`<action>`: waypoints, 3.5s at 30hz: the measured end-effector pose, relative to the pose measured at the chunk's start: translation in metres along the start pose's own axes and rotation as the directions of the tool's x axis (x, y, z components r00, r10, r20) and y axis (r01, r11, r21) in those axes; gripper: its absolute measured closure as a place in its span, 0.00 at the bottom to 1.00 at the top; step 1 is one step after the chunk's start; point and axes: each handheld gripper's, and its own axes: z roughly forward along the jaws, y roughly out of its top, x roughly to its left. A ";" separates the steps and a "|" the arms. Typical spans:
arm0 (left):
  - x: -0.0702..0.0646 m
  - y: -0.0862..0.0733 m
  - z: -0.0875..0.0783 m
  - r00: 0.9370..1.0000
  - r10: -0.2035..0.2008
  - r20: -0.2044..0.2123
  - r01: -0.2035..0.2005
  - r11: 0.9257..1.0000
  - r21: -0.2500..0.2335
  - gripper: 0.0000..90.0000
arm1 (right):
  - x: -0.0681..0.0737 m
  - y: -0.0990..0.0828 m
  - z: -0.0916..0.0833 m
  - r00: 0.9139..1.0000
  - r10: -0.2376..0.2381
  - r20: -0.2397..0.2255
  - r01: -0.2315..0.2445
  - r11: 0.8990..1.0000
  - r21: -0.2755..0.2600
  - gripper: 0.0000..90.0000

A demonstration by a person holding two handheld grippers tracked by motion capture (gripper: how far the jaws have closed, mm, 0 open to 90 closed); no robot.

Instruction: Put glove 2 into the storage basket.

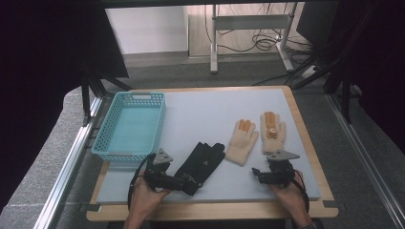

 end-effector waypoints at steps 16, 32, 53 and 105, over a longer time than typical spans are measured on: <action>-0.013 0.029 0.068 0.999 0.028 0.018 -0.030 0.988 0.152 0.00 | 0.000 0.000 0.000 1.000 -0.001 -0.002 0.001 1.000 -0.001 0.24; -0.017 0.028 0.083 0.997 0.077 -0.014 -0.071 0.967 0.243 0.01 | 0.000 0.000 0.000 1.000 0.000 -0.002 0.000 1.000 -0.002 0.24; 0.001 0.042 0.055 0.996 0.086 -0.029 -0.078 0.977 0.197 0.71 | 0.000 0.000 0.000 1.000 0.000 -0.002 0.000 1.000 -0.002 0.24; 0.171 0.089 -0.061 0.876 -0.180 -0.447 0.232 0.971 0.064 0.69 | 0.000 0.000 0.000 1.000 0.003 -0.003 -0.003 1.000 -0.003 0.24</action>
